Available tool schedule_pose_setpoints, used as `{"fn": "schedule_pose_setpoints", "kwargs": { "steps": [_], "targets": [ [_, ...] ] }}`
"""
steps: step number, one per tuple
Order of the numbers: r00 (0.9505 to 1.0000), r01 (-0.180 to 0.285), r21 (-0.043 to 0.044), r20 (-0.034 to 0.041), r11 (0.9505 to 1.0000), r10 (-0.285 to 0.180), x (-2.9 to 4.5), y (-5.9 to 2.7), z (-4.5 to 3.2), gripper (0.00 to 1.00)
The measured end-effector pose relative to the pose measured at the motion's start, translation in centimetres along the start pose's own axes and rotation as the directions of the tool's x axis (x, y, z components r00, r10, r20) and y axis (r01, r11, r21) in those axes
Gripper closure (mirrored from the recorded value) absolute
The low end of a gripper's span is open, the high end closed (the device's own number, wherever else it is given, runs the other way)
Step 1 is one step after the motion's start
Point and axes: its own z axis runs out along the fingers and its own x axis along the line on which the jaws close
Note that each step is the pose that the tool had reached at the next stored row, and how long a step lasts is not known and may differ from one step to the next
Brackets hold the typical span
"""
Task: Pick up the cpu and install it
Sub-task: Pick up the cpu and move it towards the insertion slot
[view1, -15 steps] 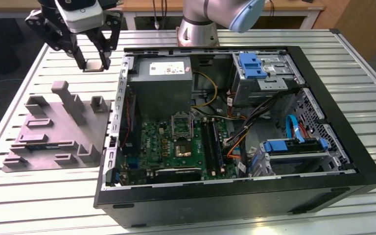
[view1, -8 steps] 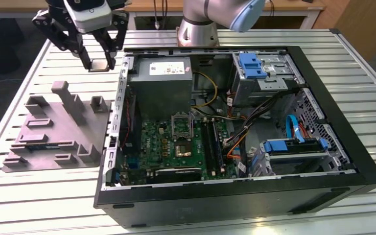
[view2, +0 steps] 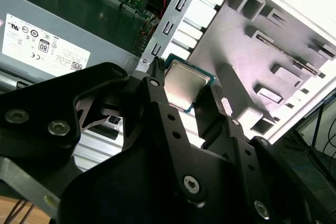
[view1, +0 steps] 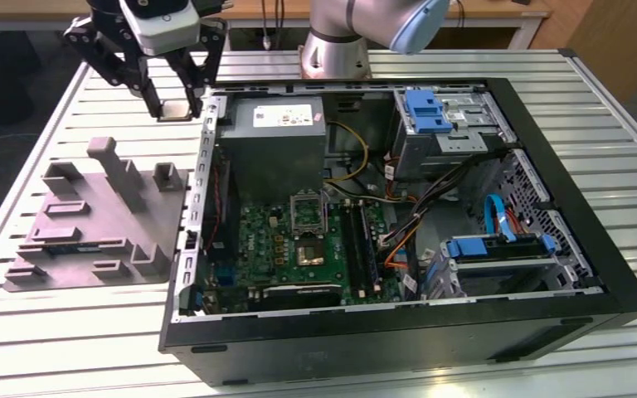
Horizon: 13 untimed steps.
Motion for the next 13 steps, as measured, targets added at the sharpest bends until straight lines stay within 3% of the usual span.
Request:
{"fn": "schedule_pose_setpoints", "kwargs": {
  "steps": [13],
  "targets": [
    [1.0,0.0,0.0,0.0,1.0,0.0,-1.0,0.02,0.02,0.53]
  ]
}}
